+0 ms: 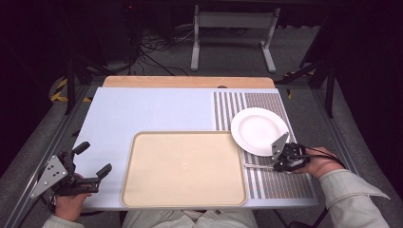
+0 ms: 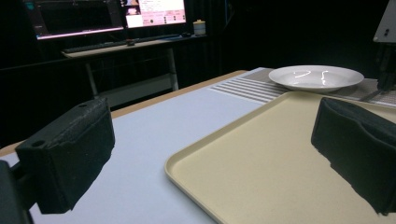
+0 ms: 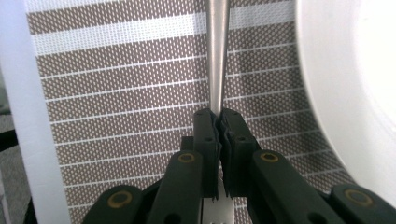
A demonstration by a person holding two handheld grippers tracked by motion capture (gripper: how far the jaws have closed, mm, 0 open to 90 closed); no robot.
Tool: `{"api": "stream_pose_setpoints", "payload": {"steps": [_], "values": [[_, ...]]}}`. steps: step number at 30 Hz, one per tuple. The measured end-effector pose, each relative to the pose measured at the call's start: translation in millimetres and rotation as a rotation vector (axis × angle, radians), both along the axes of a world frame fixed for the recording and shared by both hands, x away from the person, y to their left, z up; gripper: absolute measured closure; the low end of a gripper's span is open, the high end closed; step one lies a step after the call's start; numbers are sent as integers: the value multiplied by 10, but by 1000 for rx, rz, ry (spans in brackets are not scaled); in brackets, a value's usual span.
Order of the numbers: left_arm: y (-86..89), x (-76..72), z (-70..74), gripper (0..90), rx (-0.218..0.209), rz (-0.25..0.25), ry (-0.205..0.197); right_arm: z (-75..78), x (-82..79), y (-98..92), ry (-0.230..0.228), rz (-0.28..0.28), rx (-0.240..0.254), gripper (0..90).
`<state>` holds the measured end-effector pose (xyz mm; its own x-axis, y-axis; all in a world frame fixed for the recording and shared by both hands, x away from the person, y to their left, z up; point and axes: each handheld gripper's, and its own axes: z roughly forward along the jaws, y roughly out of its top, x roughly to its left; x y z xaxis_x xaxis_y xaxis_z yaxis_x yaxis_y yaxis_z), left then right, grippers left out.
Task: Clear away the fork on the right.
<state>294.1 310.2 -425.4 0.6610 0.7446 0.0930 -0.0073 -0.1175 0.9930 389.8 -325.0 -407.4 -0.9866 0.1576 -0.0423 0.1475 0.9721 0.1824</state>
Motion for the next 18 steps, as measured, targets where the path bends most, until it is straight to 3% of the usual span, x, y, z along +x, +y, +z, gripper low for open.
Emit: {"api": "stream_pose_setpoints", "payload": {"steps": [7, 11, 18], "values": [[-4, 2, 0, 3, 3, -3, 4, 189, -40, -36, -46, -2, 58, 864], [-7, 4, -1, 3, 4, -4, 3, 298, -43, 16, -65, 0, 66, 864], [-3, 6, -5, 3, -1, -4, 5, 486, -30, 193, -122, 55, 94, 863]]}}
